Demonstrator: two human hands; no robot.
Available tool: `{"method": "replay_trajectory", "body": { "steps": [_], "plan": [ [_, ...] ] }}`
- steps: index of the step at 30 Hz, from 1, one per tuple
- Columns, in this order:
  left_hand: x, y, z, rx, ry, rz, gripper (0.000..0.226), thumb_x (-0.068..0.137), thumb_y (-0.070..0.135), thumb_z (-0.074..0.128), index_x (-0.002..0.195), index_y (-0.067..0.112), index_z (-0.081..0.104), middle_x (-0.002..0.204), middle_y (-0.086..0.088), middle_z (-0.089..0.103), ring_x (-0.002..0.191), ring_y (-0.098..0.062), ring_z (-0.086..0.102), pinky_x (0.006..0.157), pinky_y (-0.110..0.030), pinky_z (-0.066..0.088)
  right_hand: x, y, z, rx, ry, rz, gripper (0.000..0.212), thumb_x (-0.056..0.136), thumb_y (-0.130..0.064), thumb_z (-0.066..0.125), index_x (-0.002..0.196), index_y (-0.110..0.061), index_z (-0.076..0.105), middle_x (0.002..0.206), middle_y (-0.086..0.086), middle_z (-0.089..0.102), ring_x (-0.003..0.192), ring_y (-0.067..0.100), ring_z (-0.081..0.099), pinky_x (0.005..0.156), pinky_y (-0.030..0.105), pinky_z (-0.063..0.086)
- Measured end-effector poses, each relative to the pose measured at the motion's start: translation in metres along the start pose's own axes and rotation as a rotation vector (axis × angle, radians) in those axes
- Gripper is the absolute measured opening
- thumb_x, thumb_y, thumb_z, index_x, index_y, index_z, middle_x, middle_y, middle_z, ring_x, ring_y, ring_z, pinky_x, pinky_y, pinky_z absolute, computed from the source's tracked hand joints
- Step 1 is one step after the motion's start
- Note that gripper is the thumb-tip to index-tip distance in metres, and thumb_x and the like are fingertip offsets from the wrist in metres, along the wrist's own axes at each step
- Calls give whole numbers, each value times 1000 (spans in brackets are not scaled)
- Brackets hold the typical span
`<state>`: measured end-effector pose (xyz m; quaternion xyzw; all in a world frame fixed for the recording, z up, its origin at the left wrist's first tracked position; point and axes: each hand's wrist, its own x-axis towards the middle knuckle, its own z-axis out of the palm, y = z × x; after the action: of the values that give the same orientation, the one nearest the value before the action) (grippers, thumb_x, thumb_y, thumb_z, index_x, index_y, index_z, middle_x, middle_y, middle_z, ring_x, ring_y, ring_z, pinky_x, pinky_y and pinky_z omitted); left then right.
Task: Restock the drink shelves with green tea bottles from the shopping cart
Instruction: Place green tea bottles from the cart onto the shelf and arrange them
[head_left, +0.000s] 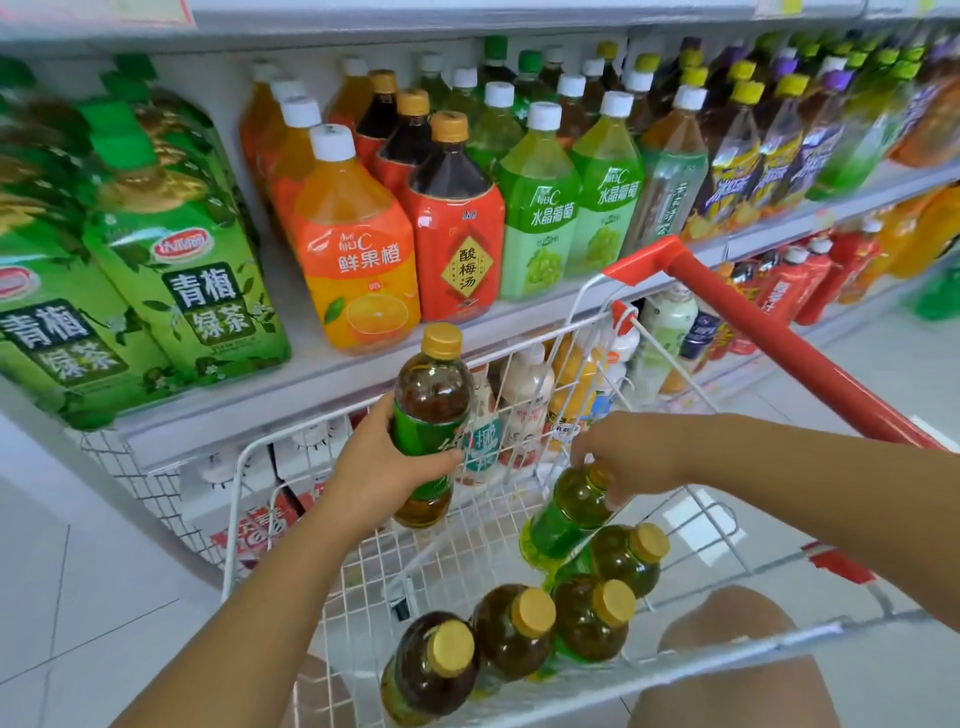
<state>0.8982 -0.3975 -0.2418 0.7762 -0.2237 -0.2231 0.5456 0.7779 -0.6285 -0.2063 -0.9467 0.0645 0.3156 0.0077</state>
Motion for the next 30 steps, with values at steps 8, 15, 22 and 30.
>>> {"method": "replay_trajectory", "body": {
  "steps": [8, 15, 22, 30],
  "plan": [
    [-5, 3, -11, -22, 50, 11, 61, 70, 16, 86, 113, 44, 53, 105, 18, 66, 93, 4, 62, 72, -18, 46, 15, -5, -14, 97, 292, -30, 37, 85, -25, 65, 121, -17, 60, 119, 4, 58, 109, 21, 53, 91, 32, 45],
    [-5, 0, -21, -87, 107, -5, 67, 68, 17, 87, 124, 36, 56, 105, 18, 68, 94, 1, 64, 76, -23, 48, 48, -15, -3, 256, 397, 17, 35, 88, -36, 65, 116, -15, 60, 106, 4, 58, 100, 24, 56, 81, 33, 45],
    [-4, -3, -22, -70, 106, -6, 66, 68, 20, 87, 124, 36, 56, 108, 15, 69, 98, -6, 65, 89, -35, 52, 59, 1, 29, 685, 237, 43, 82, 68, -22, 86, 137, -28, 41, 130, 6, 39, 113, 24, 46, 96, 33, 41],
    [-5, -2, -22, -97, 97, -2, 65, 69, 20, 87, 124, 37, 57, 108, 15, 70, 97, -4, 66, 84, -29, 53, 71, -25, 47, 771, 331, -30, 83, 59, -29, 87, 124, -36, 36, 121, -5, 54, 112, 19, 53, 98, 39, 45]
  ]
}}
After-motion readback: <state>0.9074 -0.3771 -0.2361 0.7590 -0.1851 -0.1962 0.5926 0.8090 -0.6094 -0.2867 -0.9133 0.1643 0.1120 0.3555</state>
